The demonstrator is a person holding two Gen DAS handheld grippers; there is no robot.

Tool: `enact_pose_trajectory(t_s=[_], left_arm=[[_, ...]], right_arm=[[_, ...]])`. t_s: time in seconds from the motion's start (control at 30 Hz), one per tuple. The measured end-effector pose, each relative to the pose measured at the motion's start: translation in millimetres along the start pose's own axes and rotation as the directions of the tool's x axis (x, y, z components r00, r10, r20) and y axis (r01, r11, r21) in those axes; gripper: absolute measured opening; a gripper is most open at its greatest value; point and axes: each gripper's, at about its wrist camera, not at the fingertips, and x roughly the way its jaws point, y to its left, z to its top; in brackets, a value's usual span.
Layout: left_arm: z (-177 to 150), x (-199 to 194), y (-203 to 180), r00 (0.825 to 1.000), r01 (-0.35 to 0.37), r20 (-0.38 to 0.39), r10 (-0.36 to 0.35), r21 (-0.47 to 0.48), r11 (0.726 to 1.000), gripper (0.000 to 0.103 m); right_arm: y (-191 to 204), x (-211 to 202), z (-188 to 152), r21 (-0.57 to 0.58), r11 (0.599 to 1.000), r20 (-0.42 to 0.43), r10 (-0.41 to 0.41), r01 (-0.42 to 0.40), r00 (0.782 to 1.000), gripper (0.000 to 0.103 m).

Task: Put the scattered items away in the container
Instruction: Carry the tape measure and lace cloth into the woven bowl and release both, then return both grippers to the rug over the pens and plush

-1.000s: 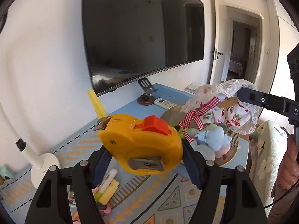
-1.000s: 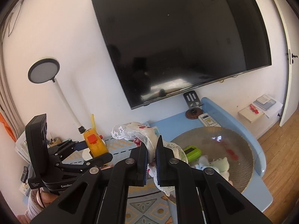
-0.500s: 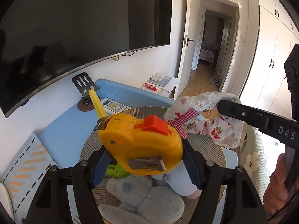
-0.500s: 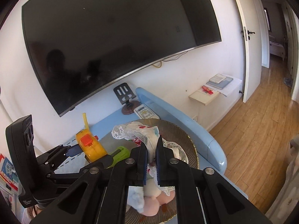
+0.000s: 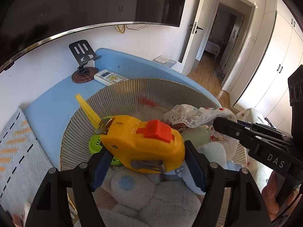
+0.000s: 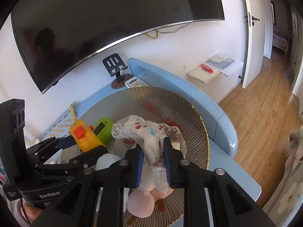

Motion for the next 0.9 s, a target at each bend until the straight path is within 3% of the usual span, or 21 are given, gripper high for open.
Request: enact_pose_trajectory(t_s=[0.1, 0.27, 0.37, 0.47, 0.63, 0.77, 0.83, 0.9], left_arm=[[-6, -16, 4, 1.0, -0.007, 0.006, 0.007, -0.01, 1.0, 0.08], [-27, -58, 14, 1.0, 0.004, 0.027, -0.003, -0.057, 0.998, 0.08], [-48, -91, 16, 0.998, -0.004, 0.064, 0.01, -0.087, 0.996, 0.08], [-78, -124, 18, 0.995, -0.019, 0.091, 0.031, -0.125, 0.992, 0.08], [-145, -185, 35, 0.985, -0.091, 0.127, 0.119, -0.205, 0.974, 0.081], [-212, -232, 68, 0.949, -0.229, 0.132, 0.285, -0.332, 0.915, 0.083], [-246, -249, 91, 0.938, -0.263, 0.101, 0.332, -0.417, 0.87, 0.083], [-280, -262, 114, 0.929, -0.286, 0.065, 0.365, -0.5, 0.817, 0.083]], right_arm=[[-3, -16, -4, 0.016, 0.999, 0.022, 0.031, -0.031, 0.999, 0.055], [3, -47, -11, 0.024, 0.995, 0.048, 0.094, -0.095, 0.994, 0.056], [15, -61, -16, 0.018, 0.984, 0.051, 0.177, -0.178, 0.983, 0.062], [36, -69, -21, -0.007, 0.967, 0.034, 0.254, -0.253, 0.967, 0.07], [81, -78, -37, -0.082, 0.933, -0.019, 0.351, -0.352, 0.936, 0.07], [123, -75, -55, -0.143, 0.9, -0.09, 0.403, -0.413, 0.911, 0.07], [145, -67, -67, -0.163, 0.88, -0.146, 0.425, -0.445, 0.893, 0.07], [168, -57, -81, -0.164, 0.854, -0.213, 0.459, -0.494, 0.863, 0.07]])
